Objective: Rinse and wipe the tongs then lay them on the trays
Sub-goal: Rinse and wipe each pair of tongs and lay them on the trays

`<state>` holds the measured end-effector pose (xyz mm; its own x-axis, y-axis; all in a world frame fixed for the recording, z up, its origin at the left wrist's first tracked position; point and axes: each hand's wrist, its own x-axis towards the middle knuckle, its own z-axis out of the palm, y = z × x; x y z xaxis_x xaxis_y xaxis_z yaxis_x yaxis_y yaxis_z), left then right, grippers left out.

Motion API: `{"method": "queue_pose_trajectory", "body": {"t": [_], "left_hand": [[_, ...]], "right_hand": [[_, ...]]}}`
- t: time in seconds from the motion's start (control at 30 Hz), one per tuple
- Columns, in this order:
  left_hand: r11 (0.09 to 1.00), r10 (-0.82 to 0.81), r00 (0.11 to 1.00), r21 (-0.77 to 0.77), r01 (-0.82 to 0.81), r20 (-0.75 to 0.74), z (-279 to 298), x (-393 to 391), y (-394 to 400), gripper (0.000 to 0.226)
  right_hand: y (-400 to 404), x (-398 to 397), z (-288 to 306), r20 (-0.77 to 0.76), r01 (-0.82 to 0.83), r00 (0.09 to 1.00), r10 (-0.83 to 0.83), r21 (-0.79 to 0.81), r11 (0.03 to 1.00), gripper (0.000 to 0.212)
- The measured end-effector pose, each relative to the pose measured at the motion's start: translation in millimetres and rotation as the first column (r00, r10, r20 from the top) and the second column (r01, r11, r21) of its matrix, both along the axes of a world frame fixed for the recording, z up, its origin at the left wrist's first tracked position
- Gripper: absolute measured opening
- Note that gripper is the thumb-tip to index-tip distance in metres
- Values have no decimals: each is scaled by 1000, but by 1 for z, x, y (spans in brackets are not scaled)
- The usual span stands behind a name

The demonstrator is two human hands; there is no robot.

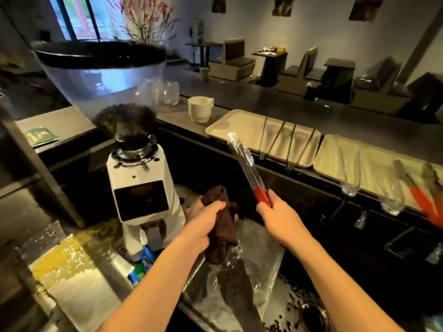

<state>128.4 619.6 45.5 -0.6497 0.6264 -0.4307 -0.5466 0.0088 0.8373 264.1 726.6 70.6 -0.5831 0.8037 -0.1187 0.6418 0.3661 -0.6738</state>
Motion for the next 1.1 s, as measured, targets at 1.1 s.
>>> {"method": "queue_pose_trajectory", "body": {"t": [1.1], "left_hand": [[980,3,991,195,-30,133,21,-62,3,20]], "right_hand": [[153,-196,59,352,-120,936,-21,374,920,51]]}}
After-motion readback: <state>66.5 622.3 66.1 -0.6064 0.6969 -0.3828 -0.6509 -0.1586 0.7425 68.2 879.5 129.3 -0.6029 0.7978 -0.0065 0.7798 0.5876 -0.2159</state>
